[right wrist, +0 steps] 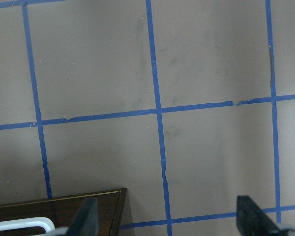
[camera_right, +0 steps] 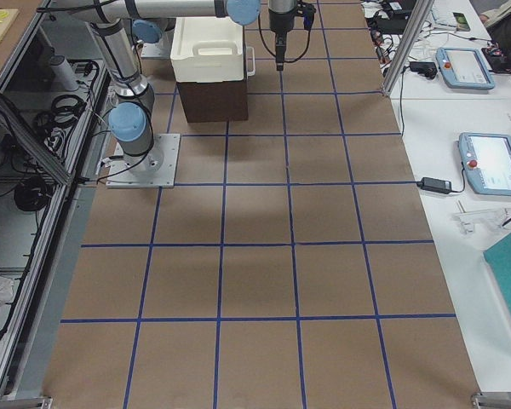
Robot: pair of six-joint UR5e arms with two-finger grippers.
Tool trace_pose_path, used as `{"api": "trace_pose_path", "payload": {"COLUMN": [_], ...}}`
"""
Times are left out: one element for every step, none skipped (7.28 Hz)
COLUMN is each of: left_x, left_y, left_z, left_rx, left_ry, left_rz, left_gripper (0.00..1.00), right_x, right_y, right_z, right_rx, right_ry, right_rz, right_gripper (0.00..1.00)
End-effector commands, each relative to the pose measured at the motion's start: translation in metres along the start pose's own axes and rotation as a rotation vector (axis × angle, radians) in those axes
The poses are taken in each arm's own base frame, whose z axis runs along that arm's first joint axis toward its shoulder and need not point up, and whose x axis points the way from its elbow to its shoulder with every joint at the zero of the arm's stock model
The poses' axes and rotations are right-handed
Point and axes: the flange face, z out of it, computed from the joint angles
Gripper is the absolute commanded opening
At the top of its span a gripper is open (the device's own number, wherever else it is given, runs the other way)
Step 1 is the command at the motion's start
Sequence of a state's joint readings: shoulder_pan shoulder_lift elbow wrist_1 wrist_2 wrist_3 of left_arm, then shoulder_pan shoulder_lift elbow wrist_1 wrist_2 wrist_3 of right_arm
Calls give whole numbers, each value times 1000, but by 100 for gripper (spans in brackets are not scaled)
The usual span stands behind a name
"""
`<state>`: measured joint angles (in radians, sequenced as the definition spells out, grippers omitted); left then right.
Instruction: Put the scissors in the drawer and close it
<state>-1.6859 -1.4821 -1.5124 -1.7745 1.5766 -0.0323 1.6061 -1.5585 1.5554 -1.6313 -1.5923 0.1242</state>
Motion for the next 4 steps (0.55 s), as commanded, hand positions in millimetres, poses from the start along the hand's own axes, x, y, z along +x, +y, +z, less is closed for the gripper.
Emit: {"api": "trace_pose_path", "payload": {"left_x": [-44, -53, -55, -56], "left_y": [15, 7, -12, -28], "left_z": [23, 20, 12, 10], "left_rx": [-11, 1, 47, 50], "left_ry": [17, 19, 21, 23], "left_rz": [-38, -65, -84, -118], "left_gripper": [88, 98, 100, 100], "right_x": [0, 0, 0, 0], "right_y": [0, 0, 0, 0], "right_z": [0, 0, 0, 0], "right_rx": [-1, -1, -1, -2], "right_ry": [0, 0, 0, 0], "right_rz": [0, 0, 0, 0], "right_gripper": [100, 100, 100, 100]}}
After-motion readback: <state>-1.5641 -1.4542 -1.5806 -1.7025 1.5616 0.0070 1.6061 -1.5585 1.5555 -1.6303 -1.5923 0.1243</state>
